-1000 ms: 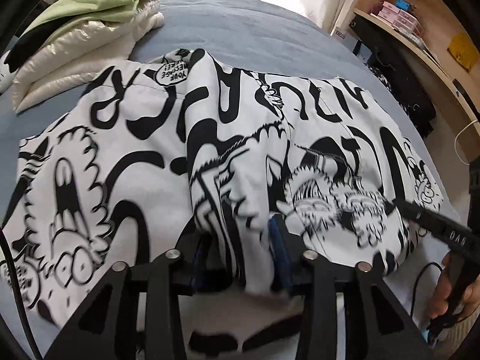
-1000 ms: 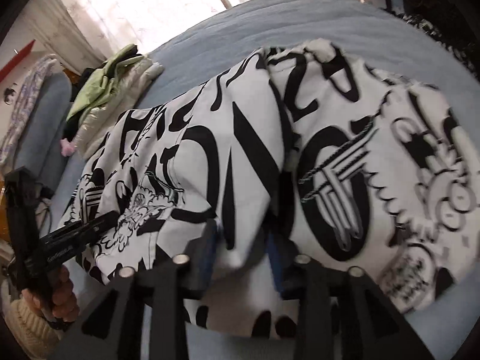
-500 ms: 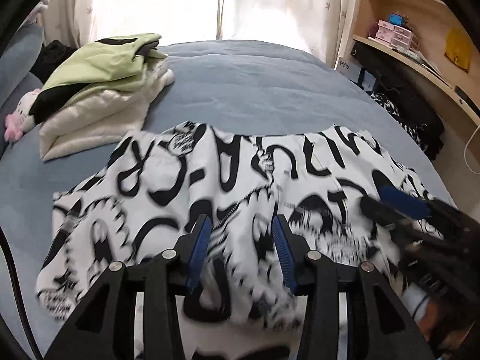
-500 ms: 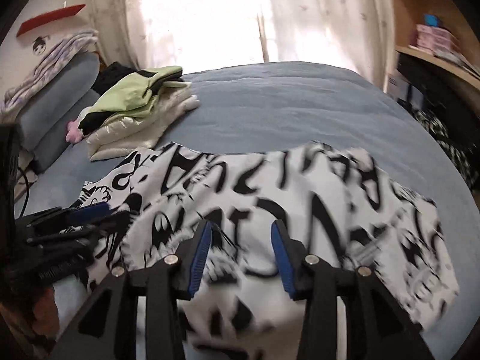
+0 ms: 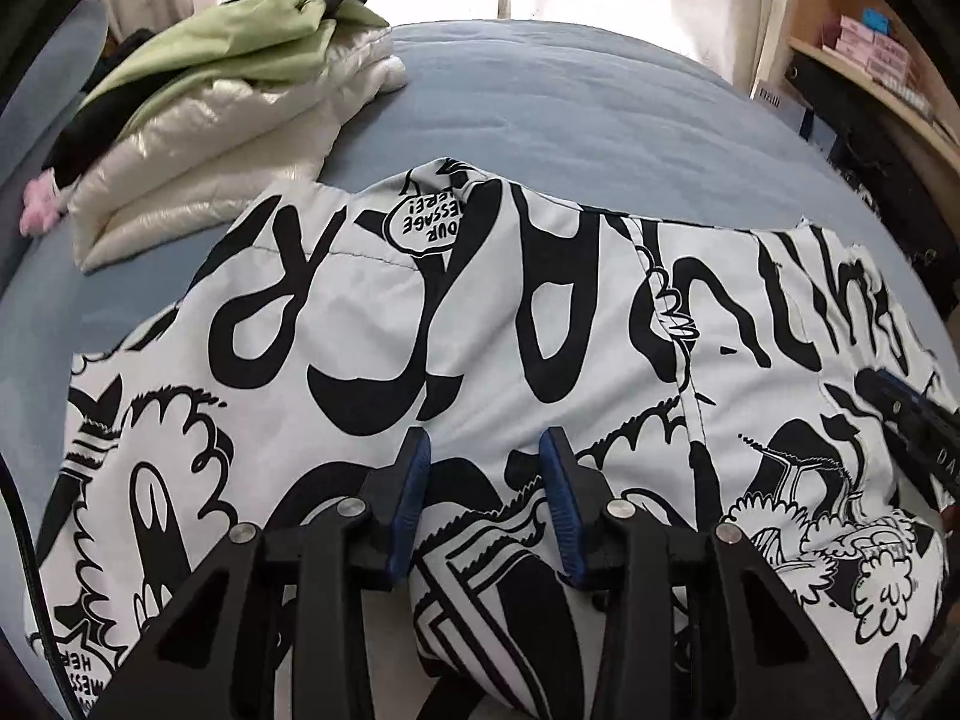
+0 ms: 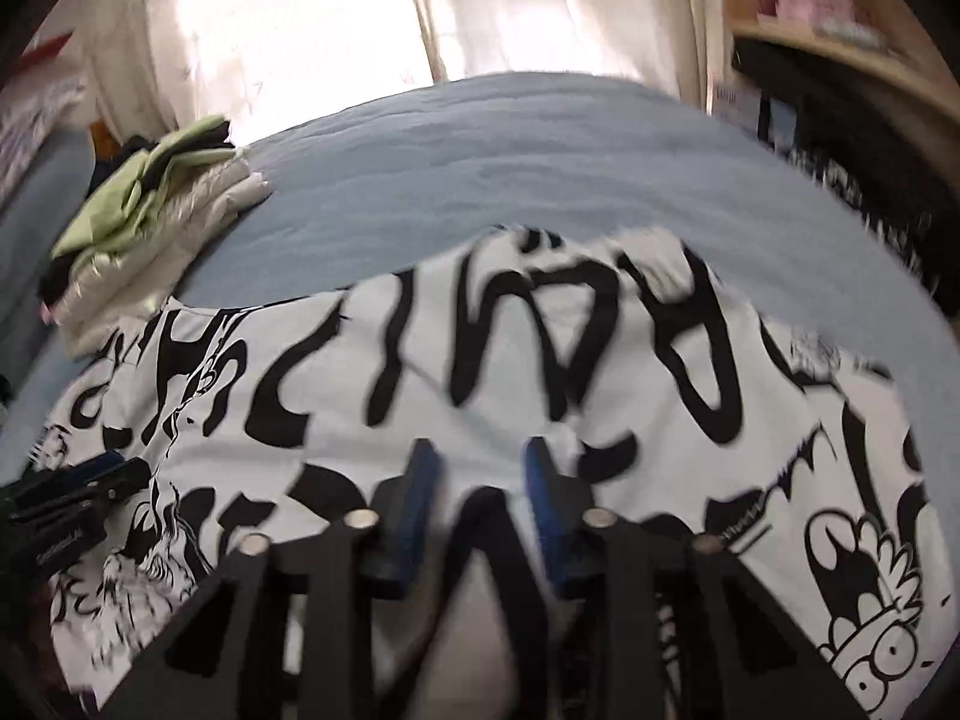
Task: Fold large clothes
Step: 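Smooth the hoodie flat with both grippers and open them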
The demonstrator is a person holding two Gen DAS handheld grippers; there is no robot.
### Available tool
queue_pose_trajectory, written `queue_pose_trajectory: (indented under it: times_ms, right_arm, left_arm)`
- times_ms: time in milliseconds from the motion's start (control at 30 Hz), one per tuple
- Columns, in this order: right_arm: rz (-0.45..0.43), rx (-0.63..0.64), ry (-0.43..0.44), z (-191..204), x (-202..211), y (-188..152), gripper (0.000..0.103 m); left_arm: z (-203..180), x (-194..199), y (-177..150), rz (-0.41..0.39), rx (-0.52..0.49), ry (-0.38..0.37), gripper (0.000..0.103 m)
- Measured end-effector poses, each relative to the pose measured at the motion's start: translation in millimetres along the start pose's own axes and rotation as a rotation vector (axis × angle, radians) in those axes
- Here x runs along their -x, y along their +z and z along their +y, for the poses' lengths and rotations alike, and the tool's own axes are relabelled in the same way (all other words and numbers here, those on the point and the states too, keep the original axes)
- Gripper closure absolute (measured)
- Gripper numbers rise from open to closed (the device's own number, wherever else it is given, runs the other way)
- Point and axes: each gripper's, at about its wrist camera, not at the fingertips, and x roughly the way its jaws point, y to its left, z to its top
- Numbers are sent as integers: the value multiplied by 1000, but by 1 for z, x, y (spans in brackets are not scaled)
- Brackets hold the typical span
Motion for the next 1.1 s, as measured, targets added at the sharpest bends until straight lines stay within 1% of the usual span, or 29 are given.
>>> queue_pose_trajectory:
  times_ms: [33,67,133,200,233,267,367,433,500,567,633,667,733,900,1033,1100]
  right_arm:
    - [0,16,-15,2,3,0,77]
    - [2,35,-35,7,6,0,74]
    - [8,38,-50,13,14,1,74]
    - [22,4,13,17,25,3,74]
    - [22,-15,60,20,34,2,74]
    - [18,-18,85,25,40,1,74]
    - [0,21,135,46,62,-8,73]
    - [1,51,170,59,73,-18,73]
    - [12,76,184,69,77,-28,73]
    - [30,114,168,78,74,-41,72]
    - [48,137,138,79,68,-51,72]
    - [65,142,123,77,64,-58,72]
    - [63,142,123,70,65,-64,72]
    - [55,111,146,55,72,-71,69]
    - [58,128,100,63,70,-72,66]
    - [67,130,85,65,69,-71,65]
  left_arm:
    - [1,2,0,3,9,-5,66]
    - [0,4,0,7,13,-4,66]
    - [-1,13,2,6,20,-2,66]
    - [-1,24,4,-6,27,-20,66]
    - [-2,33,3,-19,27,-38,66]
    - [-4,43,2,-37,22,-52,66]
    - [-16,73,-10,-84,-14,-76,66]
    - [-25,82,-21,-87,-36,-89,66]
    - [-32,84,-32,-70,-54,-88,66]
    - [-39,83,-48,-44,-78,-80,66]
    - [-41,72,-61,-9,-108,-28,66]
    - [-40,67,-63,1,-117,-13,66]
    - [-35,71,-73,-10,-116,-14,64]
    - [-27,72,-74,-1,-95,-18,62]
    - [-31,74,-76,-13,-117,21,62]
    - [-34,74,-74,-12,-122,27,62]
